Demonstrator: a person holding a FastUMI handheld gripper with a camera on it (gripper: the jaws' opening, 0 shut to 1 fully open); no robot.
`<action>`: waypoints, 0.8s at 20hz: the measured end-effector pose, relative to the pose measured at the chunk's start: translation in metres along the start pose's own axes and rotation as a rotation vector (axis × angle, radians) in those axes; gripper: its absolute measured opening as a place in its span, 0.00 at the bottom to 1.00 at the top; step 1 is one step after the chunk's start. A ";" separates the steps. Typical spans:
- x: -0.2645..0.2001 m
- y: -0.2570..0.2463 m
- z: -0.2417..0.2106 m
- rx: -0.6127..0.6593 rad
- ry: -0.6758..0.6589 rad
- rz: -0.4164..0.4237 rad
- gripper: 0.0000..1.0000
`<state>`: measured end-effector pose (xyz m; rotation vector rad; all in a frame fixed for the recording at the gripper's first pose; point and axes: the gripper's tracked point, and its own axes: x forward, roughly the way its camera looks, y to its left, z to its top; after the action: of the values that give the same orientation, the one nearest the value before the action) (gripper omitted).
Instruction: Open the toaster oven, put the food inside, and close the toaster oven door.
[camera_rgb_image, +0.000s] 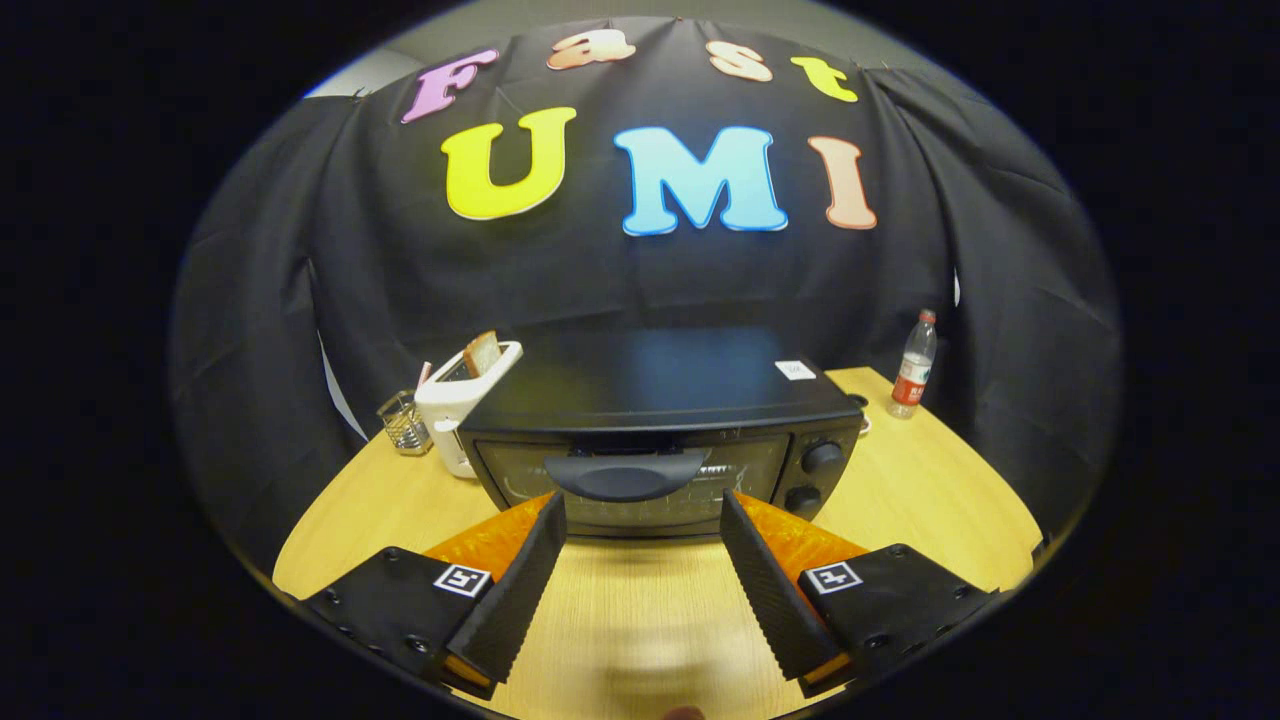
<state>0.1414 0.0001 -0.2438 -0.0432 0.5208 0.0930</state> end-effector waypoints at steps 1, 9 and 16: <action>-0.008 -0.002 0.010 -0.013 -0.025 0.001 0.98; -0.092 -0.030 0.066 -0.014 -0.138 -0.001 0.98; -0.165 -0.062 0.090 0.002 -0.227 -0.005 0.98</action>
<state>0.0494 -0.0681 -0.0826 -0.0318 0.2941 0.0909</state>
